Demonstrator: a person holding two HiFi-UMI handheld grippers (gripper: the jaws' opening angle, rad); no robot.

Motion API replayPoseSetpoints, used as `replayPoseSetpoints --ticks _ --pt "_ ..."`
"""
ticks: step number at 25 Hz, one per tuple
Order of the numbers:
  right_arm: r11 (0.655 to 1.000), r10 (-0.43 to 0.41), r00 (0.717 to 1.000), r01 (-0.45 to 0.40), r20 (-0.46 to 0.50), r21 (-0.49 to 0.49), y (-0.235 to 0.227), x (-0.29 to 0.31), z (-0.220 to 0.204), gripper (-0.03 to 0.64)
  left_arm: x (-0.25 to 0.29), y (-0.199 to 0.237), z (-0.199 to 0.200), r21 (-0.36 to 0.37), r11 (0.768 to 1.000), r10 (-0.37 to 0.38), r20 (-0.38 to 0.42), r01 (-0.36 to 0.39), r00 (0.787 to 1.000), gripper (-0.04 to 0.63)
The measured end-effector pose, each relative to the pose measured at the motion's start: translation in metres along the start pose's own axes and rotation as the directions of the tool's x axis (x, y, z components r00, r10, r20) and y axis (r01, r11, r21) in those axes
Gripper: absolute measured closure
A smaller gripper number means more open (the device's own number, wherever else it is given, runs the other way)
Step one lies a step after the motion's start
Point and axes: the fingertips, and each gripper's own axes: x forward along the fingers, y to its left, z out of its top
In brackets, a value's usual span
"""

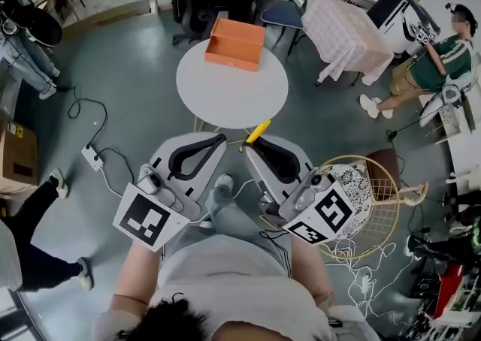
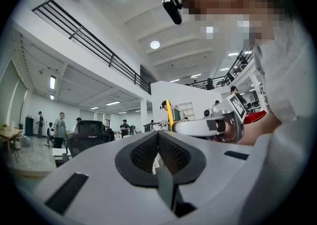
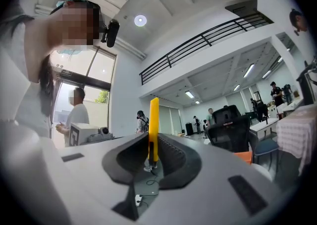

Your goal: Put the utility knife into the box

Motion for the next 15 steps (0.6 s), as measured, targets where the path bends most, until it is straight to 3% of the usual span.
replayPoseSetpoints --ticks 15 --pt "0.998 0.047 0.999 -0.046 -0.011 0.03 -0.126 0.082 0.0 0.554 0.095 0.108 -0.016 0.007 0.999 0.049 -0.04 -0.049 0.998 0.586"
